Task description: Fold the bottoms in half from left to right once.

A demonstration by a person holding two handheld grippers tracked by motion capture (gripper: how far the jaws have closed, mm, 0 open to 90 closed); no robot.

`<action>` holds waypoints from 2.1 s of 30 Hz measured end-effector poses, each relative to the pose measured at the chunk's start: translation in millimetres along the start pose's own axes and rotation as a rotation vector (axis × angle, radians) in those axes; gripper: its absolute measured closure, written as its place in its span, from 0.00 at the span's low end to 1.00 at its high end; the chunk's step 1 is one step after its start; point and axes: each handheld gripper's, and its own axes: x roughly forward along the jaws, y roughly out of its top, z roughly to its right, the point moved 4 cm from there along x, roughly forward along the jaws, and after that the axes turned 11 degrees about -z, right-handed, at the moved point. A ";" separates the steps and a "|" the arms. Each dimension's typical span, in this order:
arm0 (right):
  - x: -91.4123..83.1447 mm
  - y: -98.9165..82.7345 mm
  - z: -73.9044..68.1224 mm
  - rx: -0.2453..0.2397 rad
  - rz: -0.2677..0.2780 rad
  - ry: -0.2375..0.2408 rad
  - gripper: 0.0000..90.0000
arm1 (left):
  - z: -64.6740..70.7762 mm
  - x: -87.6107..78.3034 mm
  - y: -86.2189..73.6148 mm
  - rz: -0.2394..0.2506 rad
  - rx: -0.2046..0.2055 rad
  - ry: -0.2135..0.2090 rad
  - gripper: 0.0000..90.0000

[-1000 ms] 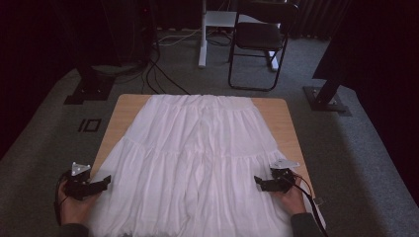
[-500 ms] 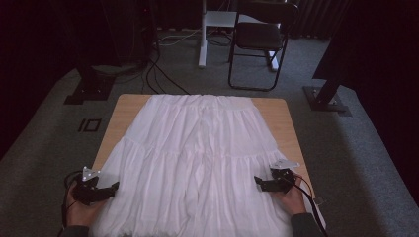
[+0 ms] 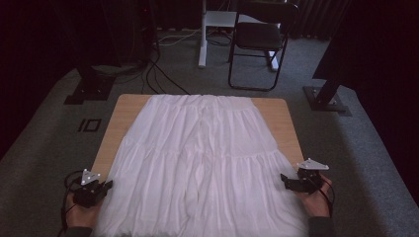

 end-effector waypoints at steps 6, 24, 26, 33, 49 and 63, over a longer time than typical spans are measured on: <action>12.2 -15.8 3.9 -0.001 -0.071 0.043 0.13 | -0.3 -0.9 0.2 -0.010 0.027 0.050 0.97; 5.8 -16.2 19.3 0.033 -0.057 0.042 0.96 | -110.7 -31.6 -3.7 -0.028 -0.130 0.349 0.98; 5.6 -16.4 19.2 0.035 -0.057 0.043 0.97 | -124.2 -34.7 -6.8 -0.030 -0.168 0.383 0.98; 5.3 -16.6 15.0 0.019 -0.052 0.063 0.96 | -134.6 -53.4 -1.4 -0.004 -0.225 0.455 0.98; -8.8 -6.2 2.2 -0.012 0.026 0.016 0.45 | 20.0 -118.7 78.4 0.317 0.146 0.019 0.97; -4.5 -0.4 -14.3 -0.064 0.013 0.043 0.45 | 271.1 -69.8 168.2 0.303 0.678 -0.441 0.97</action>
